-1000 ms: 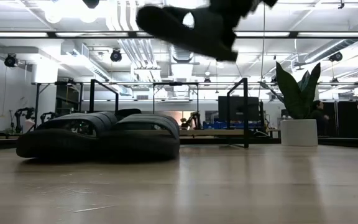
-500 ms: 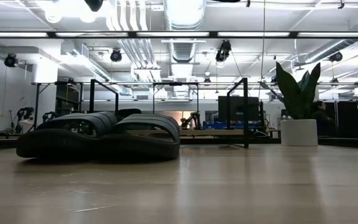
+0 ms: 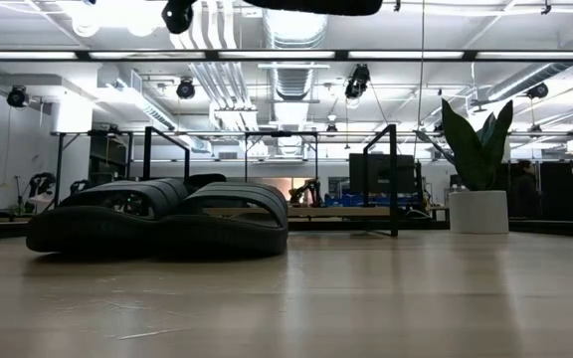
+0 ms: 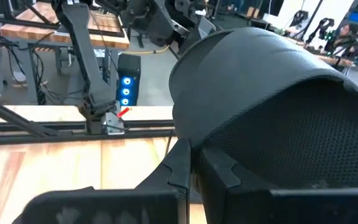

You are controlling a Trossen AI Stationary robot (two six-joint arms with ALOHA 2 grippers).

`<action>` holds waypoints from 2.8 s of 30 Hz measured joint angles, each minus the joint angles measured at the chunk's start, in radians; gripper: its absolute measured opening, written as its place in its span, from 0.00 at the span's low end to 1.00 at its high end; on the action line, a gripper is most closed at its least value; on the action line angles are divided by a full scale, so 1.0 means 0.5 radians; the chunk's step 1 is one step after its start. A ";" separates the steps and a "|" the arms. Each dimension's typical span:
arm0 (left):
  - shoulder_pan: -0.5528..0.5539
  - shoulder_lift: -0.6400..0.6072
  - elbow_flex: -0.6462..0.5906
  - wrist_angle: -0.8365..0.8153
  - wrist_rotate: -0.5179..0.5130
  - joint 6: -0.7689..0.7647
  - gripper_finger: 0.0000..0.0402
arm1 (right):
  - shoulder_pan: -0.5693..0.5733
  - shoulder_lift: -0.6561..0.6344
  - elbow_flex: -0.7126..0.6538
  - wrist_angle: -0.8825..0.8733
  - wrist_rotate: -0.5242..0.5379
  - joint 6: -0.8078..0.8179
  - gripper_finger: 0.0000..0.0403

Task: Pick and place slides into the shelf
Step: Put the right black slide on the shelf

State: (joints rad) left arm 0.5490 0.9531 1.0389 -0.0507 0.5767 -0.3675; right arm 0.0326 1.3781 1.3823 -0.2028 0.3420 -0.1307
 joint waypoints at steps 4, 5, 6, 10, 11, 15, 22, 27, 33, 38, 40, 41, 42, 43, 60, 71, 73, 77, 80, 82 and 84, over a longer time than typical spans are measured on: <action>0.001 0.051 0.001 0.116 0.089 -0.090 0.56 | -0.001 0.000 0.000 0.003 0.004 -0.004 0.02; 0.001 0.063 0.001 0.157 0.092 -0.093 0.57 | -0.001 0.000 0.000 0.002 0.004 -0.004 0.02; -0.001 0.074 0.001 0.185 0.094 -0.095 0.57 | -0.001 0.000 0.000 0.004 0.003 -0.008 0.02; -0.016 0.139 0.002 0.258 0.081 -0.111 0.58 | -0.001 0.000 0.000 0.008 0.005 -0.011 0.02; -0.016 0.157 0.002 0.276 0.079 -0.128 0.58 | -0.001 0.000 0.000 0.006 0.006 -0.011 0.02; -0.016 0.221 0.003 0.315 0.075 -0.143 0.58 | -0.001 0.000 0.000 0.007 0.060 -0.013 0.02; -0.016 0.328 0.005 0.376 0.033 -0.142 0.58 | -0.005 0.000 0.000 0.005 0.072 -0.018 0.02; -0.017 0.402 0.006 0.490 0.033 -0.146 0.58 | -0.005 0.000 0.000 0.005 0.072 -0.011 0.02; -0.030 0.461 0.016 0.517 0.056 -0.140 0.42 | -0.005 0.000 0.000 0.005 0.072 -0.002 0.02; -0.028 0.469 0.015 0.648 0.040 -0.036 0.18 | -0.002 0.000 -0.001 0.052 0.055 -0.002 0.02; -0.028 0.466 0.015 0.683 0.019 -0.033 0.07 | -0.001 0.000 -0.001 0.068 0.050 0.003 0.04; -0.026 0.466 0.014 0.693 0.020 -0.037 0.05 | 0.000 0.000 -0.001 0.078 0.050 0.024 0.05; -0.023 0.463 0.014 0.694 0.021 -0.040 0.05 | 0.000 -0.002 -0.001 0.084 0.048 0.039 0.06; -0.023 0.461 0.014 0.694 0.023 -0.040 0.05 | 0.000 -0.006 -0.001 0.085 0.041 0.044 0.07; 0.118 0.402 0.004 0.695 0.230 -0.927 0.04 | 0.199 -0.251 0.001 0.080 0.052 -0.636 0.37; 0.131 0.481 0.000 0.691 0.617 -1.509 0.04 | 0.375 -0.204 0.000 0.143 0.369 -1.727 0.39; 0.131 0.506 -0.002 0.692 0.660 -1.584 0.04 | 0.384 -0.201 0.000 0.144 0.368 -1.754 0.38; 0.131 0.550 -0.003 0.623 0.728 -1.663 0.04 | 0.393 -0.200 0.000 0.145 0.376 -1.783 0.37; 0.125 0.580 -0.011 0.507 0.770 -1.621 0.05 | 0.409 -0.199 0.014 0.137 0.460 -1.784 0.35; 0.126 0.597 -0.020 0.430 0.762 -1.574 0.05 | 0.428 -0.198 0.067 0.123 0.516 -1.752 0.34; 0.129 0.624 -0.028 0.426 0.744 -1.556 0.04 | 0.437 -0.198 0.145 0.051 0.524 -1.689 0.33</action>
State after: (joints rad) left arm 0.6133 1.2649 1.0249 0.1622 0.9486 -1.1458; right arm 0.2511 1.2793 1.4545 -0.1774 0.6040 -0.9752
